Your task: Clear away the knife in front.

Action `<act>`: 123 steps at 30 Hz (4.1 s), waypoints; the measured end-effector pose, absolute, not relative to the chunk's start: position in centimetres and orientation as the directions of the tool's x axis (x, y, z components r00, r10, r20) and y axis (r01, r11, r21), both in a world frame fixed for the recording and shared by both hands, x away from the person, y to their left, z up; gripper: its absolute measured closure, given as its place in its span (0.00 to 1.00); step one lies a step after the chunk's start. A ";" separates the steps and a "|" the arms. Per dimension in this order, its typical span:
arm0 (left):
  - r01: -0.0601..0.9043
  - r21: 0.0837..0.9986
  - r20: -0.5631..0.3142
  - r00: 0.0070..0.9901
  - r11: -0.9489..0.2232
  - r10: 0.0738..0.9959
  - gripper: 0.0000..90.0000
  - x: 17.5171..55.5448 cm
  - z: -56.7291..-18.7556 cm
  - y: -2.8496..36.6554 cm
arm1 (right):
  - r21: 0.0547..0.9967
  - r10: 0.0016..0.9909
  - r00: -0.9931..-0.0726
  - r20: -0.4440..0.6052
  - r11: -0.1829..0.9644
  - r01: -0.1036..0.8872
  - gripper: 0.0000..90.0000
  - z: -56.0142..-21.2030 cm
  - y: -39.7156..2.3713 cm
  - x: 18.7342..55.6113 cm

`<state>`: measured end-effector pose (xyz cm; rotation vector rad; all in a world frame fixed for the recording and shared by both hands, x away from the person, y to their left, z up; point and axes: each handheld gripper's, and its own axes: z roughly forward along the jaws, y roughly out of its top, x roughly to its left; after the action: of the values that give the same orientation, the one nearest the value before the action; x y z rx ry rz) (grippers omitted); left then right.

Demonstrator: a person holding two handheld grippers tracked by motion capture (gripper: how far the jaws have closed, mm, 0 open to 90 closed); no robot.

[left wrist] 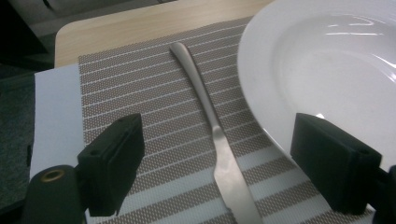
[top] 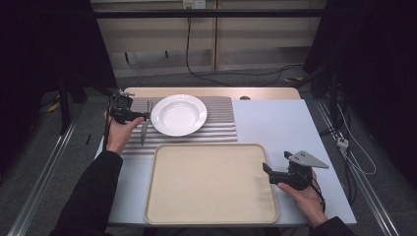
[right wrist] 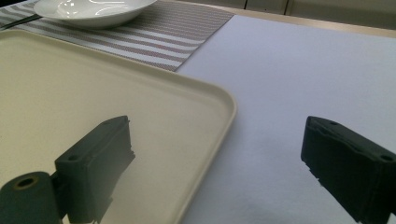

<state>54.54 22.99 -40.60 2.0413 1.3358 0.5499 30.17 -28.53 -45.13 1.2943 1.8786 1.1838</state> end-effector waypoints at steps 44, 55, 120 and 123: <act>0.833 0.518 -0.073 0.271 -0.196 0.960 0.86 61.5 -44.4 21.2 | 0.883 0.918 -0.397 0.026 0.165 0.439 0.10 -45.3 -28.3 30.2; 0.845 0.480 -0.042 0.290 -0.235 0.956 0.88 61.6 -44.1 20.8 | 0.883 0.918 -0.397 0.025 0.166 0.439 0.10 -45.3 -28.3 30.2; 0.762 0.553 -0.086 0.454 -0.337 0.887 0.89 57.1 -38.1 20.8 | 0.883 0.915 -0.402 0.018 0.174 0.436 0.10 -45.2 -28.0 30.1; 0.756 0.559 -0.084 0.460 -0.340 0.884 0.89 56.3 -37.6 20.7 | 0.883 0.916 -0.402 0.017 0.174 0.435 0.10 -45.2 -28.0 30.1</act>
<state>56.33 20.70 -37.60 2.1816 1.3630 0.3171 30.06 -27.98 -45.17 1.2691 1.9205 1.1706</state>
